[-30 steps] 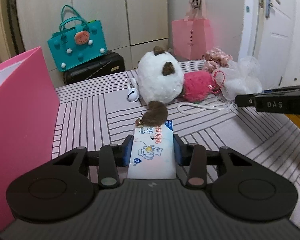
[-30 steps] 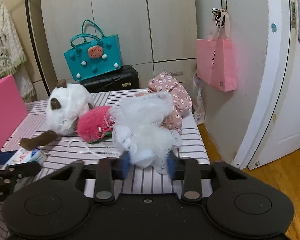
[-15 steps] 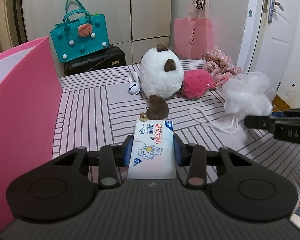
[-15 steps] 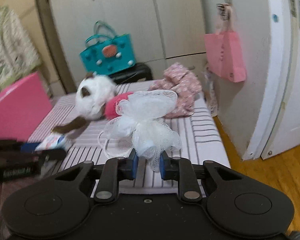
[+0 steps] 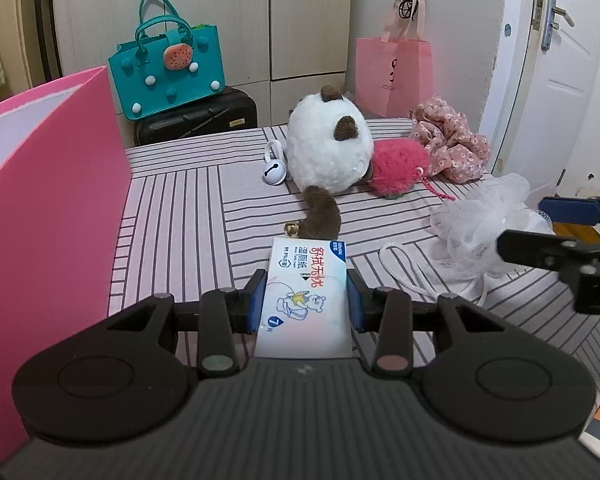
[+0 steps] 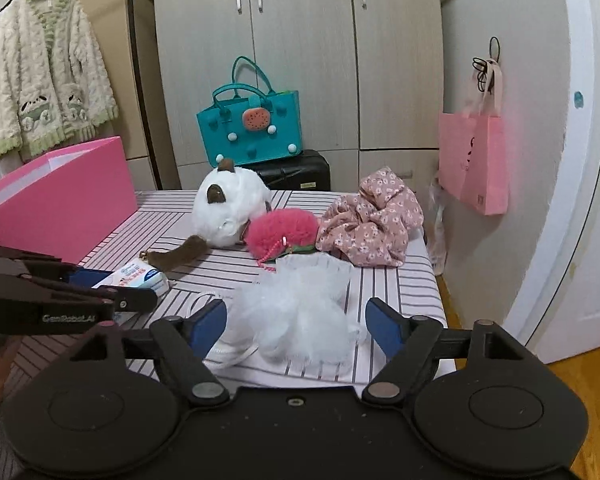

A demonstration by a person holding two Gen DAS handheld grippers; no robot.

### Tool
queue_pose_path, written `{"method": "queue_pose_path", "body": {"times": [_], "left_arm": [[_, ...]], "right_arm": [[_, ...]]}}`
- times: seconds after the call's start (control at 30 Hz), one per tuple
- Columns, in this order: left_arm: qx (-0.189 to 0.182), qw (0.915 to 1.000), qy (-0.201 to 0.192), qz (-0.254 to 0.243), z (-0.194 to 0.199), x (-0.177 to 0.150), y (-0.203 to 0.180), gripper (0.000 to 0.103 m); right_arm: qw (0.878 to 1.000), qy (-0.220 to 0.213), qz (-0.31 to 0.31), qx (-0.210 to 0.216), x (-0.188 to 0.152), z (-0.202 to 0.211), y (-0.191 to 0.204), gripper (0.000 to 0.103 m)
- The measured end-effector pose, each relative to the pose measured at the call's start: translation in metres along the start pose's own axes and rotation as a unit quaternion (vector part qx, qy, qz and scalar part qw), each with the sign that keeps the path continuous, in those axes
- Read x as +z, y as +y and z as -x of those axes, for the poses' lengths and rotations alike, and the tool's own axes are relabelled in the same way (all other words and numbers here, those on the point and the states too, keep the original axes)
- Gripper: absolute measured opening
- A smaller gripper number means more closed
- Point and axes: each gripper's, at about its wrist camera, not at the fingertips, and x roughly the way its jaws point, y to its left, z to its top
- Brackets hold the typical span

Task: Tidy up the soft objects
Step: 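Hold the tissue pack in the left tool while the right tool grasps the white mesh puff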

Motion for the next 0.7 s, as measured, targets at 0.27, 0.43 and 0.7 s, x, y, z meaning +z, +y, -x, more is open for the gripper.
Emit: {"method": "queue_pose_path", "body": {"times": [0.27, 0.43, 0.7], "left_arm": [[0.003, 1.0, 0.002, 0.001, 0.0, 0.0, 0.001, 0.039], [0.002, 1.0, 0.006, 0.006, 0.002, 0.0, 0.002, 0.039], [-0.001, 0.9998, 0.017, 0.013, 0.005, 0.0, 0.003, 0.039]], "right_arm": [[0.999, 0.025, 0.024, 0.003, 0.002, -0.029, 0.007, 0.08], [0.999, 0.037, 0.02, 0.002, -0.001, -0.036, 0.008, 0.044], [0.999, 0.032, -0.028, 0.009, -0.006, -0.025, -0.005, 0.031]]}}
